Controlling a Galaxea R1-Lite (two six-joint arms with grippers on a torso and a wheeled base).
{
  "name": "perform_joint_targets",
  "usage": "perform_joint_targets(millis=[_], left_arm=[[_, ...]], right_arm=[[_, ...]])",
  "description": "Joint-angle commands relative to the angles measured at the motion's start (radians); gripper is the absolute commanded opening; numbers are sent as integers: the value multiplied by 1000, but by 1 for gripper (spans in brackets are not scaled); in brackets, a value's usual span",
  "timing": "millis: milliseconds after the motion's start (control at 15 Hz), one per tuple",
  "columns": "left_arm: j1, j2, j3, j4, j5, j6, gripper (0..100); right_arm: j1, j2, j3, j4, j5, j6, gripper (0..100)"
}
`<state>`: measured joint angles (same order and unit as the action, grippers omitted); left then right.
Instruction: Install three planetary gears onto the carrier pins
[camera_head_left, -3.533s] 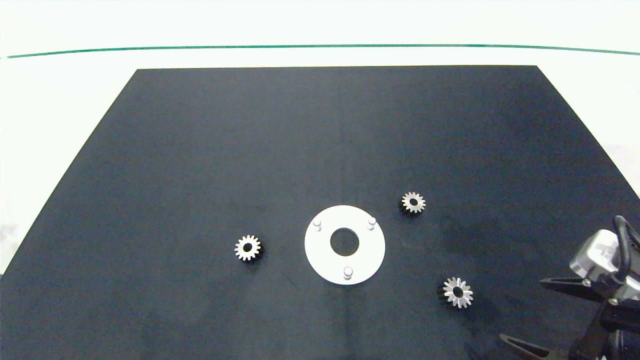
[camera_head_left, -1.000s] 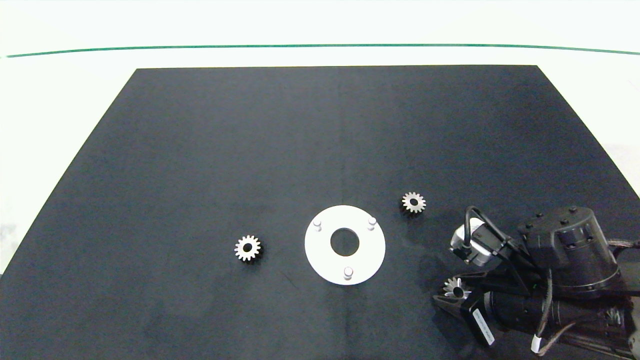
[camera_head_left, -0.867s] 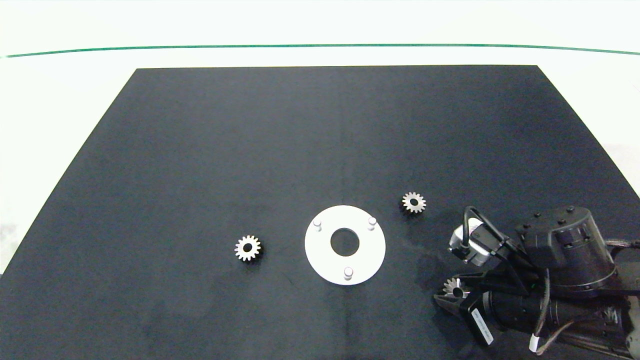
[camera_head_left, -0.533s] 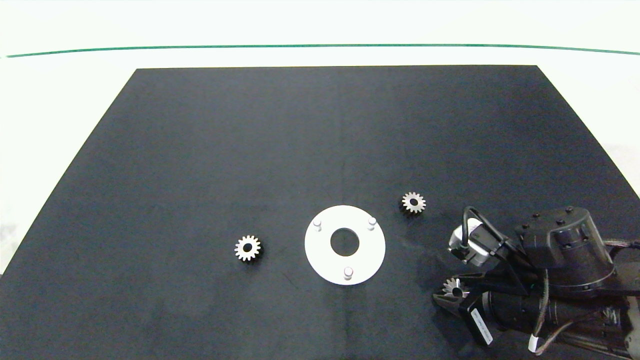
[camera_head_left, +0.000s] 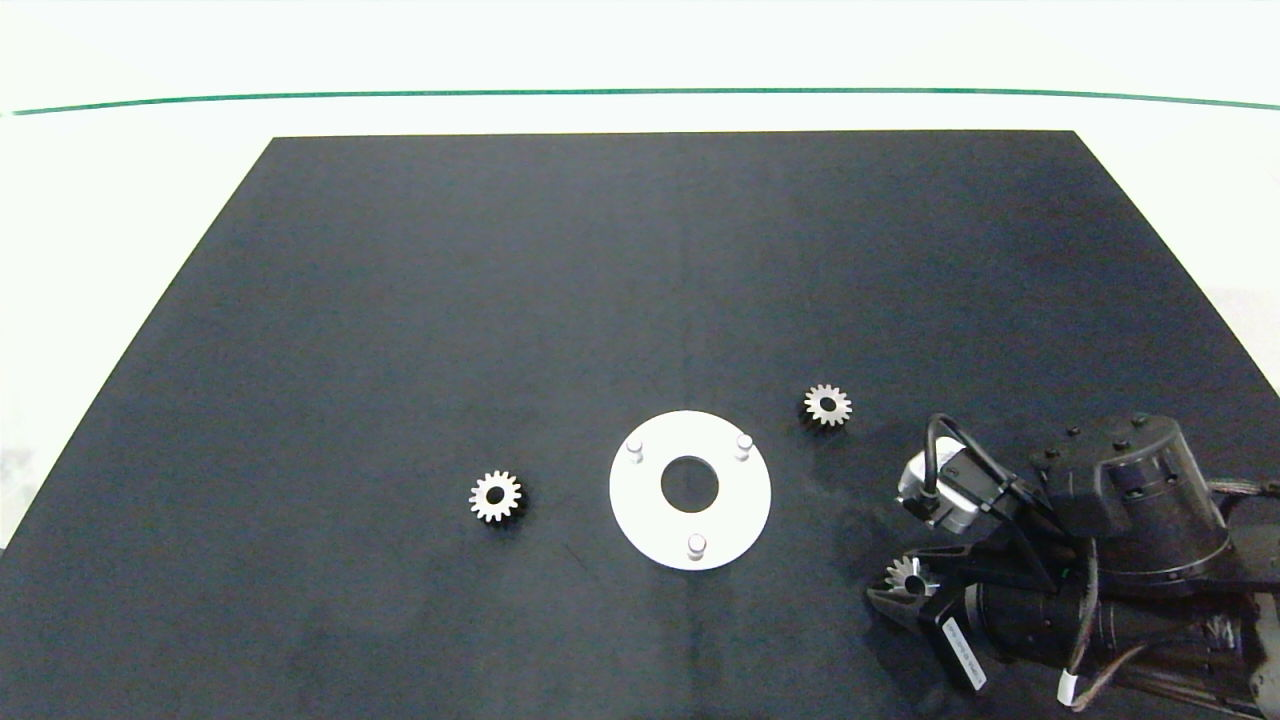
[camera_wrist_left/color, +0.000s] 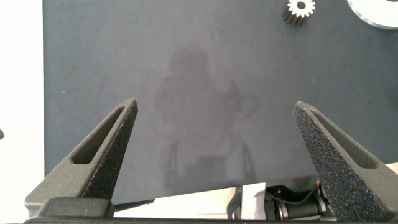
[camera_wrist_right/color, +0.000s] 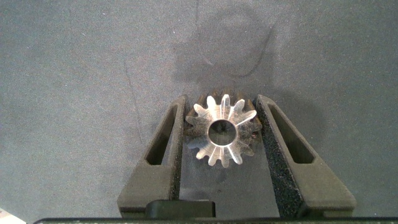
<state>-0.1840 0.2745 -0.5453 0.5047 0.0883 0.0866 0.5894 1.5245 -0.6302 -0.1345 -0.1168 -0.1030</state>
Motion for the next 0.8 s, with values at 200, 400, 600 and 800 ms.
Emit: perform_joint_targets(millis=[200, 400, 600, 800], left_arm=[[0, 8, 1, 3, -1, 1, 100], [0, 9, 1, 3, -1, 1, 100], [0, 15, -1, 2, -1, 2, 100], [0, 14, -2, 2, -1, 7, 100]], right_arm=[[6, -35, -63, 32, -4, -7, 13], [46, -89, -204, 231, -7, -9, 13], [118, -95, -284, 296, -72, -11, 13], [118, -78, -269, 296, -81, -9, 13]])
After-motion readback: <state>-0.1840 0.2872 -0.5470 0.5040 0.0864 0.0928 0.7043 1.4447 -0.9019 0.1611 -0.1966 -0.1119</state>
